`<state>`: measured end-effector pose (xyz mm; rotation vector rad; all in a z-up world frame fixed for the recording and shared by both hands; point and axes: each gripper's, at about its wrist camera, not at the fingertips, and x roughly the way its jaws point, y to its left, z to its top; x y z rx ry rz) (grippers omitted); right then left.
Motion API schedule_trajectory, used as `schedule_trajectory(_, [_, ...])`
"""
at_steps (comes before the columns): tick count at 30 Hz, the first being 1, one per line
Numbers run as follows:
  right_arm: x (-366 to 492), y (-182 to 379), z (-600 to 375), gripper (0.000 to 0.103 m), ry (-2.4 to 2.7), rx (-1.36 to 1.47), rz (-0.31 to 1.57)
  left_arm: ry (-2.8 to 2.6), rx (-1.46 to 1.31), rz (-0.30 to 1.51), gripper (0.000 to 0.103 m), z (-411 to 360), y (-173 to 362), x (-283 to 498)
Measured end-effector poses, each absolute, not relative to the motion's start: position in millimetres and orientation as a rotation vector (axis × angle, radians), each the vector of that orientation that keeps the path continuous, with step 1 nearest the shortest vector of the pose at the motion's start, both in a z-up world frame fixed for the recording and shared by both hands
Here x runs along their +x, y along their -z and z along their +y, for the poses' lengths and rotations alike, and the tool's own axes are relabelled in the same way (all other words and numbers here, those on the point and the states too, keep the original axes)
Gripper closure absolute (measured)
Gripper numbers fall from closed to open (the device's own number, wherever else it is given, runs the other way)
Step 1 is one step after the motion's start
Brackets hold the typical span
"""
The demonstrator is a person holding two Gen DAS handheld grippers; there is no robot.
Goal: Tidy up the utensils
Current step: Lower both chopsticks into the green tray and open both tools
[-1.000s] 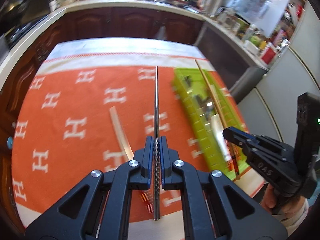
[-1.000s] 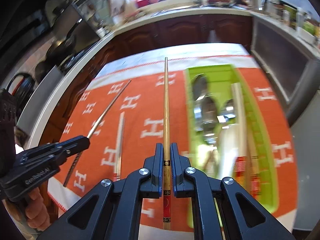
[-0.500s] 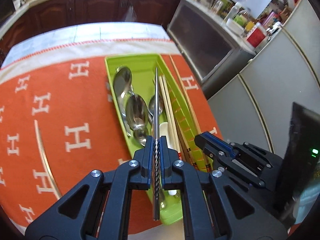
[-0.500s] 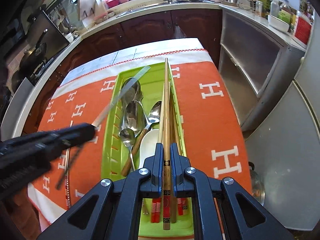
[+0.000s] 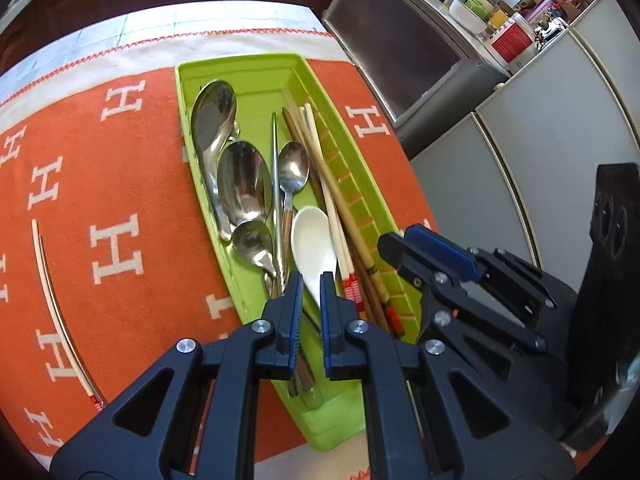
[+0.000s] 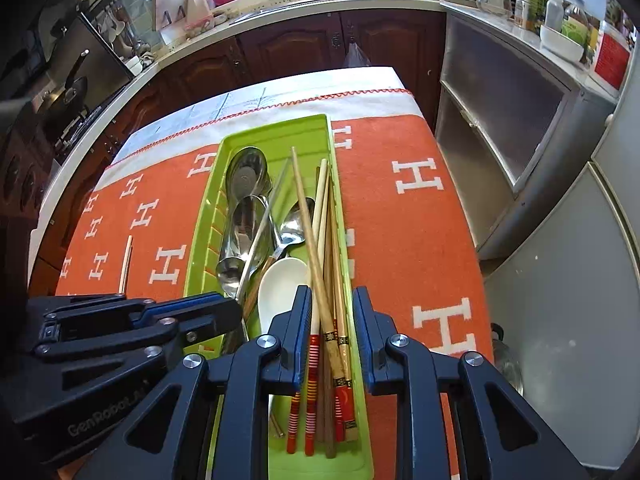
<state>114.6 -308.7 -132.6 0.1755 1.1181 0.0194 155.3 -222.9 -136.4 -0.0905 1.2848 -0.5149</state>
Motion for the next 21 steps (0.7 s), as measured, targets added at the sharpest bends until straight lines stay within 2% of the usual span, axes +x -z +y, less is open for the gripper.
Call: schedule_trajectory(21, [90.1,117.7,-282.9,0.079,-0.073,0.224,1.102,0.359,-0.031,1.172,0.094,-115.0,91.7,124.1])
